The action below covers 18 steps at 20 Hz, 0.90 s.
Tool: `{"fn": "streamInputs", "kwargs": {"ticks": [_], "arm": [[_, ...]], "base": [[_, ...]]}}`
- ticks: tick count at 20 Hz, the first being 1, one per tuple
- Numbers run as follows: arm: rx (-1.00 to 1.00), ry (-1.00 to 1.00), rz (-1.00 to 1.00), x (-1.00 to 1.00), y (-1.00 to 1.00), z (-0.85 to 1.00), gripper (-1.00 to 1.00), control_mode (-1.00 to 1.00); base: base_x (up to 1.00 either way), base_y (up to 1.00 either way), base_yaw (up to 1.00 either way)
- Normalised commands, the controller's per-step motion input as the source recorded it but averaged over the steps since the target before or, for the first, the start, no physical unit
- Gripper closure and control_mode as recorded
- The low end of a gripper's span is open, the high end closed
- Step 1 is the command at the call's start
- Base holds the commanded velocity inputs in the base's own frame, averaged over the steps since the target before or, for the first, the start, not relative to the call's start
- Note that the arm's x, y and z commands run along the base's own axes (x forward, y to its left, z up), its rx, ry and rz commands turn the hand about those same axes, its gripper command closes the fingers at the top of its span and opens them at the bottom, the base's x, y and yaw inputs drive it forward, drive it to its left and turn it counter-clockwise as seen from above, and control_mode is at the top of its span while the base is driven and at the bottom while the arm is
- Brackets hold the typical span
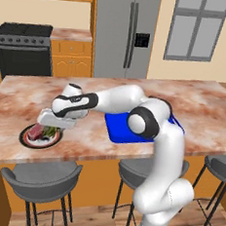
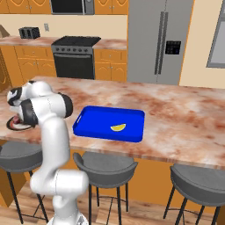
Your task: Create a steak meal by picking up the steak and asparagus from the tray and placing them on the plate. Leave the lemon wedge on the tray.
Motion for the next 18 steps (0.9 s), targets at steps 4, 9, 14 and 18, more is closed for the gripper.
{"fn": "streamInputs", "kwargs": {"ticks": [4,9,14,18], "arm": [[-0.01,0.01,0.0,0.35,0.31,-0.36,1.0,-1.0],[0.0,0.02,0.0,0.27,0.1,-0.32,1.0,-1.0],[0.0,0.05,0.0,0.14,0.0,-0.29,1.0,-1.0],[0.0,0.04,0.0,-0.02,0.0,-0.15,-1.0,-1.0]], "base": [[0.0,0.0,0.0],[0.0,0.0,0.0],[0.0,0.0,0.0],[0.0,0.0,0.0]]}}
